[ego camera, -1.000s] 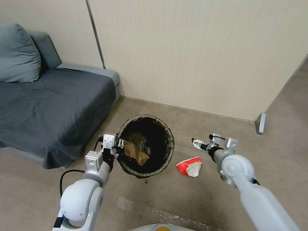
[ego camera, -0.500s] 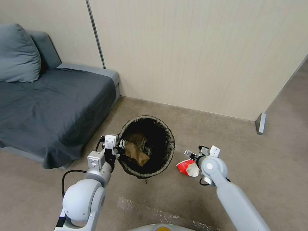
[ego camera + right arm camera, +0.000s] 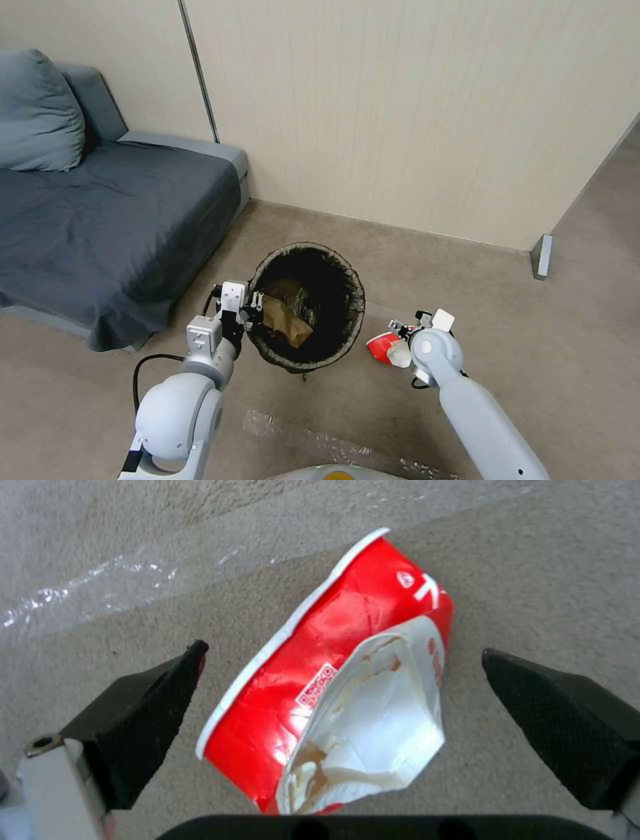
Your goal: Pick up the trash bin, then pick up the garbage from the floor and place it into the trash bin.
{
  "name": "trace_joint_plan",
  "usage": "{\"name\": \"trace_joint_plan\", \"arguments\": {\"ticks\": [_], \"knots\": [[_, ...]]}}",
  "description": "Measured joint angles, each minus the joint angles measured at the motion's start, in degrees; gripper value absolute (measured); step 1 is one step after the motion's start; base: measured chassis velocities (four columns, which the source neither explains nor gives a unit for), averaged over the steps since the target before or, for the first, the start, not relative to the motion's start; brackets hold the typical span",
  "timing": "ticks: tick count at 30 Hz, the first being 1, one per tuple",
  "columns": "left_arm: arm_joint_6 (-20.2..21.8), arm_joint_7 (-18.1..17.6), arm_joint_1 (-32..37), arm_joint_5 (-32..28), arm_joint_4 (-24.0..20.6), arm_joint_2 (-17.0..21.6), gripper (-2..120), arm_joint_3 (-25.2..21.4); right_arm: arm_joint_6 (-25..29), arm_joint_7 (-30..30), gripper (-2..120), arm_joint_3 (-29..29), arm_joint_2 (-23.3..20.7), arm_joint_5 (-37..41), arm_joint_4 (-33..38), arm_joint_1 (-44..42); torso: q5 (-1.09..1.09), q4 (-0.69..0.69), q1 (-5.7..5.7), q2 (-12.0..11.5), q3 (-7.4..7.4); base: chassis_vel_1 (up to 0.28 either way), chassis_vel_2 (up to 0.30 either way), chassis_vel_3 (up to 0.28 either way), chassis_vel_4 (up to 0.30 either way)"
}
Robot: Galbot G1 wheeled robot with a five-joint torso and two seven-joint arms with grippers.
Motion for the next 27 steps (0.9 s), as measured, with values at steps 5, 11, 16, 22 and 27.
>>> {"name": "trace_joint_plan", "arguments": {"ticks": [5, 11, 16, 22, 27], "knots": [[0.0, 0.0, 0.1, 0.3, 0.1, -0.2, 5, 0.1, 0.2, -1.0, 100, 0.0, 1.0, -1.4, -2.2, 0.4, 0.00, 0.00, 0.00, 0.0, 0.00, 0.000, 0.000, 0.000, 0.000], [-0.1, 0.0, 0.2, 0.6, 0.1, -0.3, 5, 0.2, 1.3, -1.7, 100, 0.3, 2.7, -3.6, -6.5, 1.7, 0.00, 0.00, 0.00, 0.0, 0.00, 0.000, 0.000, 0.000, 0.000], [-0.4, 0.0, 0.2, 0.7, 0.3, -0.4, 5, 0.2, 1.9, -1.6, 100, 0.7, 3.8, -3.9, -9.2, 2.6, 0.00, 0.00, 0.01, 0.0, 0.00, 0.000, 0.000, 0.000, 0.000], [-0.9, 0.0, 0.2, 1.0, 0.8, -0.8, 5, 0.3, 2.7, -2.6, 95, 1.3, 4.9, -5.3, -11.7, 2.8, 0.00, 0.00, 0.00, 0.0, 0.00, 0.000, 0.000, 0.000, 0.000], [-1.1, 0.0, 0.1, 1.0, 1.2, -0.9, 5, 0.5, 3.8, -3.6, 81, 2.0, 5.9, -6.7, -13.7, 3.0, -0.08, -0.04, -0.01, 0.0, -0.01, 0.000, 0.000, 0.000, 0.000]]}}
